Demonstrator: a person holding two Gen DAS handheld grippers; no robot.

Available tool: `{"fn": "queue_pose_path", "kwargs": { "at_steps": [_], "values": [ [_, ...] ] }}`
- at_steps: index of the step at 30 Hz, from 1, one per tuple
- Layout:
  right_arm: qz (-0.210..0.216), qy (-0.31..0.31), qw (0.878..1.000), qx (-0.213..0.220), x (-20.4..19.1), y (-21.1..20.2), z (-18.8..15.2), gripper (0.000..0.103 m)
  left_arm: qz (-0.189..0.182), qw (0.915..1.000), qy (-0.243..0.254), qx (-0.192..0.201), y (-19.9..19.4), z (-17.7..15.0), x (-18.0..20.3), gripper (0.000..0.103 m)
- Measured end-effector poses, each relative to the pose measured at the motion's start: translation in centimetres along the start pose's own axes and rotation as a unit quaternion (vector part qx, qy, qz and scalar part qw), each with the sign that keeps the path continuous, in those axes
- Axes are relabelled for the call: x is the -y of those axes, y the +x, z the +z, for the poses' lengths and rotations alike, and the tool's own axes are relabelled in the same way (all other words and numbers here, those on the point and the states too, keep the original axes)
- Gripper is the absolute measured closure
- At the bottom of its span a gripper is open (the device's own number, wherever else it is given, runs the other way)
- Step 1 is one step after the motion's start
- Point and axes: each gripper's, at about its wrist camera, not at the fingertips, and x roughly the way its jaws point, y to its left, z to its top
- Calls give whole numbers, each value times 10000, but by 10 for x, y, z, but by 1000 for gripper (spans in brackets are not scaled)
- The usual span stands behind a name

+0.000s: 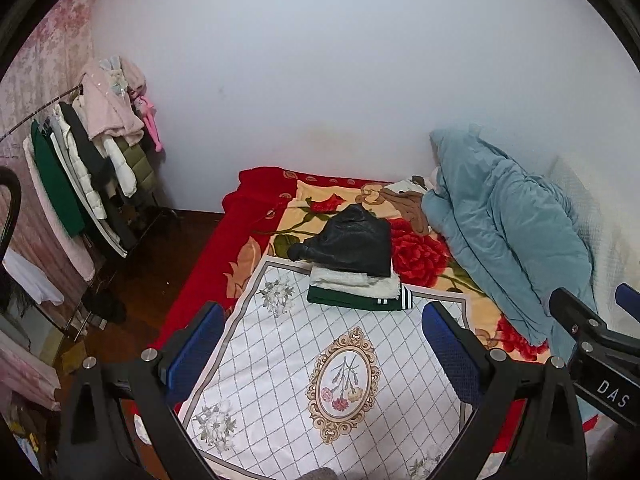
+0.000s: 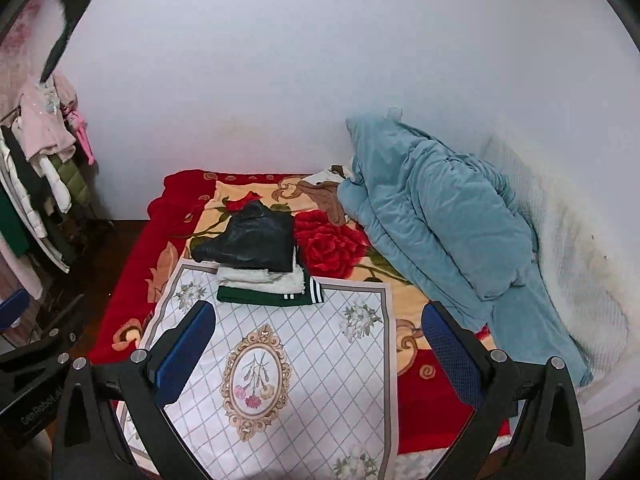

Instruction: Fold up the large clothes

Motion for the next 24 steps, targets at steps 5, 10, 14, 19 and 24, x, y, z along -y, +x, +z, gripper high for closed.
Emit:
{"fn": "queue_pose_path", "kwargs": {
  "at_steps": [5, 10, 14, 19, 24],
  "values": [
    [36, -39, 10000, 73, 2, -15, 0, 0, 63, 9999, -4, 110, -12, -2, 1, 2],
    [92, -79, 9998, 127, 3, -20, 2, 0, 171, 9997, -27, 144, -17, -3, 0, 2],
    [182, -63, 9997, 166, 5, -22, 2, 0, 220, 9996, -56, 172, -19, -5, -1, 2],
    [134, -71, 9997, 200, 6, -22, 1, 0, 248, 9994, -62, 221, -20, -4, -2, 2],
    [128, -85, 9997, 189, 6, -21, 3, 0, 240, 9995, -57, 221, -21, -4, -2, 2]
  ]
}}
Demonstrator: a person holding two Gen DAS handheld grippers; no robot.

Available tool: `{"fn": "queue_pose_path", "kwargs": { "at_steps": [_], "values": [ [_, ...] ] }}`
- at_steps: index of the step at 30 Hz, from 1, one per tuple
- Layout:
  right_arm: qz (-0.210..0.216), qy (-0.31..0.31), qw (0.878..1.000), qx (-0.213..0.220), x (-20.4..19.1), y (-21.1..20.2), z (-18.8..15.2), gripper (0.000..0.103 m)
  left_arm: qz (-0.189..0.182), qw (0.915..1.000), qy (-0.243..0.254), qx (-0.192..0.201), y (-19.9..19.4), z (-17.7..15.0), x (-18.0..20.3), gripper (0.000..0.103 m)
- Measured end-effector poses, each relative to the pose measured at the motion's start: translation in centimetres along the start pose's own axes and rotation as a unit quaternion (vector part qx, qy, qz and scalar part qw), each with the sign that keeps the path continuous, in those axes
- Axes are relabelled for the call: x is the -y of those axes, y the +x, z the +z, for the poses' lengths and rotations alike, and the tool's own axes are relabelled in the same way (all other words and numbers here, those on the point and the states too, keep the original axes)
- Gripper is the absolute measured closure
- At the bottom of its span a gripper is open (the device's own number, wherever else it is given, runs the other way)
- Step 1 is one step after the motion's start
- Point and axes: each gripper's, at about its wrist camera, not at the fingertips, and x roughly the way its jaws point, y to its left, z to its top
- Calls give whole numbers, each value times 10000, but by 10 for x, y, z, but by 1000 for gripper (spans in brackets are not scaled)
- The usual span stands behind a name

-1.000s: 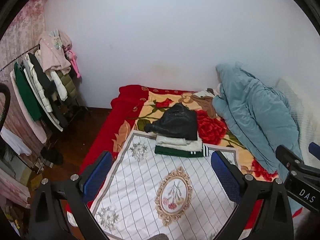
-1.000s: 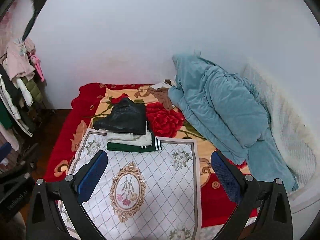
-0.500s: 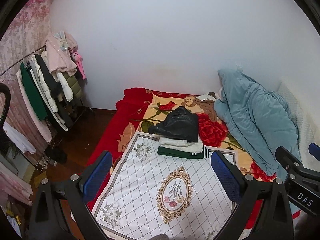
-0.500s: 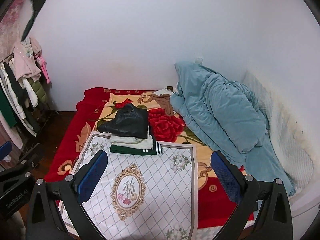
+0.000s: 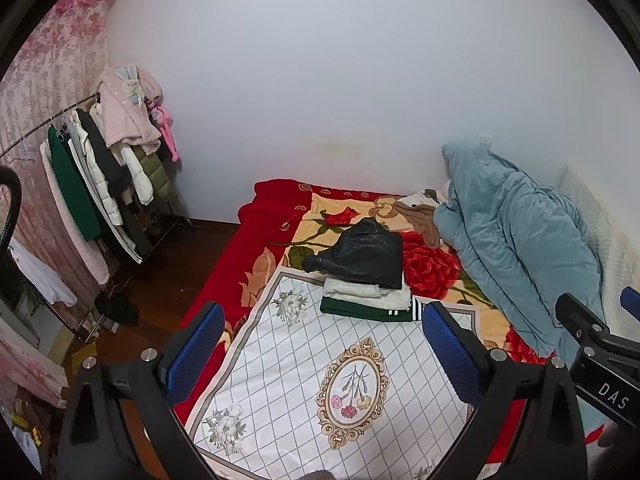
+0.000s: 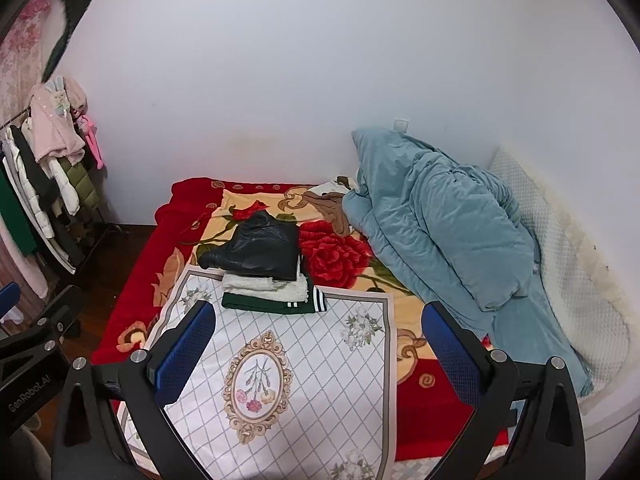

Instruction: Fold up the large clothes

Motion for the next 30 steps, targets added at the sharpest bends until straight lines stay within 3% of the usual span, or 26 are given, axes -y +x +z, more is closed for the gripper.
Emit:
{"fn": "queue_pose_path", "kwargs": {
  "at_steps": [30],
  "values": [
    [129, -49, 9999, -89, -3, 9, 3, 0, 21, 10000, 6, 10, -4, -2, -4, 2]
  ]
}}
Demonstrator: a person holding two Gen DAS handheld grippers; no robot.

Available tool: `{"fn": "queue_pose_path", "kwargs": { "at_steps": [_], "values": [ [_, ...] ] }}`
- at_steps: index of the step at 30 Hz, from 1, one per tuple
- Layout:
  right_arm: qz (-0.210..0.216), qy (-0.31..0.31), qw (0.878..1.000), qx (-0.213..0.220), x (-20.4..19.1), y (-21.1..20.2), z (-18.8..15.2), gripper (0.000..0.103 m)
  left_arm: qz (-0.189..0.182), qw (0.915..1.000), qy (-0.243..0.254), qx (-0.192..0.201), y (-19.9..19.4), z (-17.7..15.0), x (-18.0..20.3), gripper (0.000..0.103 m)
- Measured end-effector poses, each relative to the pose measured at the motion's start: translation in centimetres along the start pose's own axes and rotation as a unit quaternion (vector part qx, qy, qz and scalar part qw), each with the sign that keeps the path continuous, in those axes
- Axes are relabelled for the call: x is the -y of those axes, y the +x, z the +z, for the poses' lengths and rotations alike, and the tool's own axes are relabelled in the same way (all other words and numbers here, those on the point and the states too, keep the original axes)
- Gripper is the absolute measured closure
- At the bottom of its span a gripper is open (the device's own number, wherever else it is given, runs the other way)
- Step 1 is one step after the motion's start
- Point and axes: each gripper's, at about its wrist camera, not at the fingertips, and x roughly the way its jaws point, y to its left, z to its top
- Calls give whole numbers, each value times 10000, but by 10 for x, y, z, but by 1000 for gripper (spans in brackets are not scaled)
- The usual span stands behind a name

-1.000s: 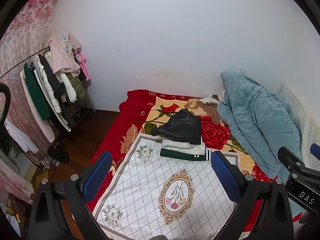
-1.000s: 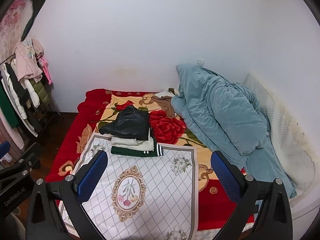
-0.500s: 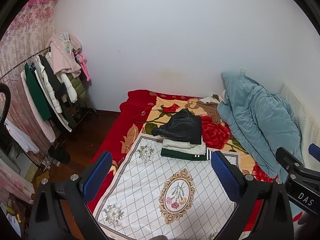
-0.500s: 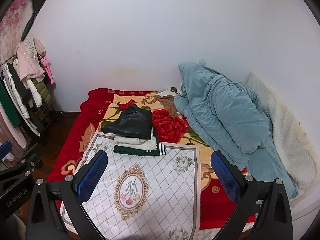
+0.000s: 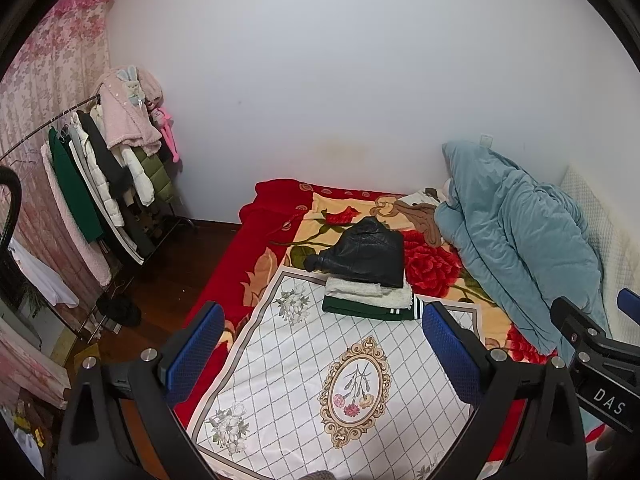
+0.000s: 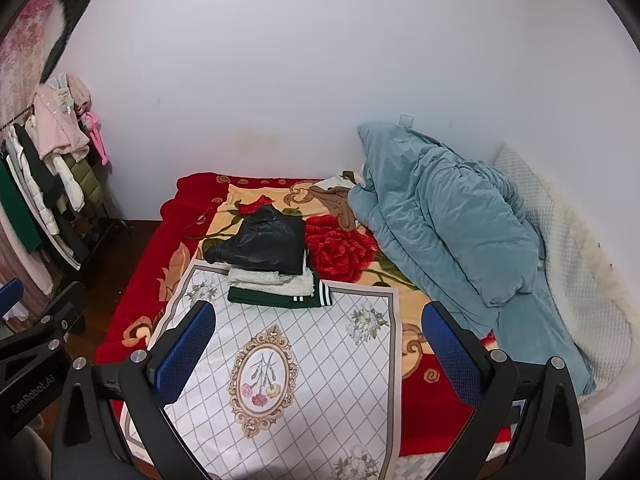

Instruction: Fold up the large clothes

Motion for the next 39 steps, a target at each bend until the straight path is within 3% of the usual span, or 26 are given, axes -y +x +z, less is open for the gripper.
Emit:
{"fn": "queue_pose_path", "kwargs": {
  "at_steps": [39],
  "values": [
    [25, -76, 10000, -2, -3, 7, 6, 0, 29, 10000, -3, 27, -4, -1, -1, 2]
  ]
}}
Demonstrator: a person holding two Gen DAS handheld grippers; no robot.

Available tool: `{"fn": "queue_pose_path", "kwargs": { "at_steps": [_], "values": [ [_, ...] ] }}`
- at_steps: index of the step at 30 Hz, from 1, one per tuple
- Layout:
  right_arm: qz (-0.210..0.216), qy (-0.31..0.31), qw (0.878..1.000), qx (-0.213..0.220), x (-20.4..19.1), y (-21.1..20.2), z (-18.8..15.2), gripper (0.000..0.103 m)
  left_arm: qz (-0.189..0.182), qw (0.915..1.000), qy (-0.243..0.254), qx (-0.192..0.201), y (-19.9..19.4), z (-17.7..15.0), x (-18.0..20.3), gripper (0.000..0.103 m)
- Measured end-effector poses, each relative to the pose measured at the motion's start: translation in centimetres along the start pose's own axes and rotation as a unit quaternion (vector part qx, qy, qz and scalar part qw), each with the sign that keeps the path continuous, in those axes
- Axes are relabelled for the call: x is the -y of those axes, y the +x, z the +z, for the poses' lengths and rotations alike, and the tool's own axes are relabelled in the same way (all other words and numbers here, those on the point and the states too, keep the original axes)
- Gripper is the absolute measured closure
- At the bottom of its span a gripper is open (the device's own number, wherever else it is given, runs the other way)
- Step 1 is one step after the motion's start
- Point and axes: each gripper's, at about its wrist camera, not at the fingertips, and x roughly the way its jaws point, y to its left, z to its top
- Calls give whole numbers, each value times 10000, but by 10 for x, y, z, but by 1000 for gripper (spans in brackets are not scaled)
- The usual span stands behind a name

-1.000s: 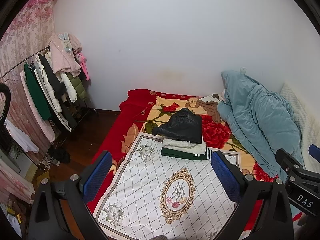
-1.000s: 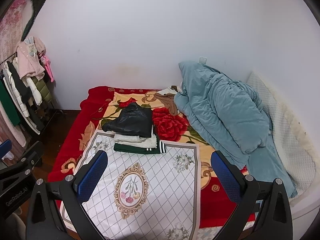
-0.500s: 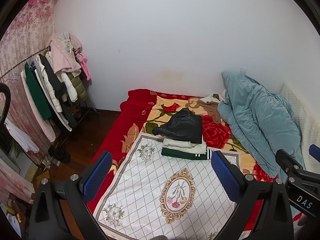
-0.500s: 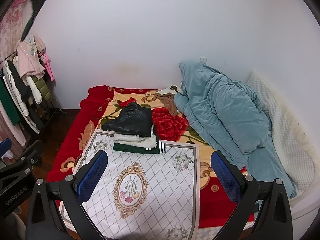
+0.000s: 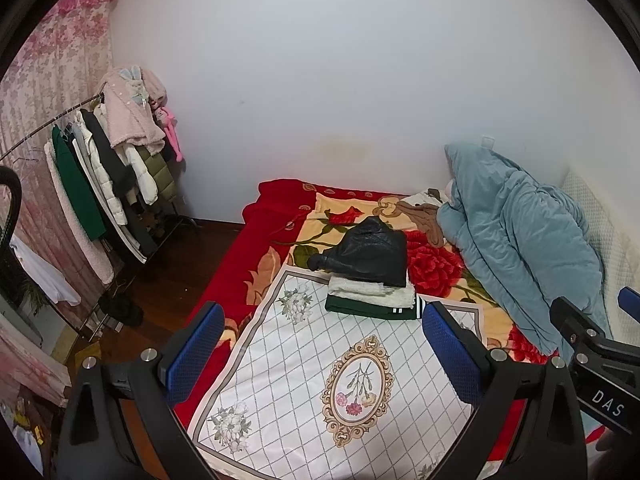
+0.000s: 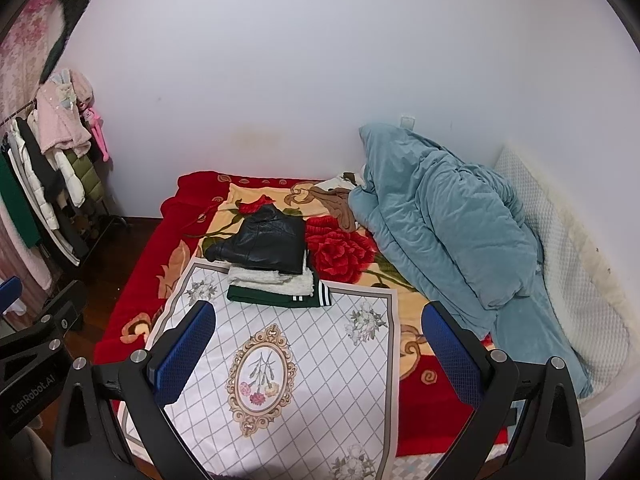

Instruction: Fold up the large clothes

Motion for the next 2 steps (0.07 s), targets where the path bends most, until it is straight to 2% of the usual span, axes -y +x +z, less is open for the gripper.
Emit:
{"fn": "queue_pose_path", "kwargs": {
  "at_steps": [2],
  "values": [
    [-1, -18, 10000, -5, 0, 0, 0, 0, -5, 10000, 0, 3, -1, -1, -1, 2]
  ]
}}
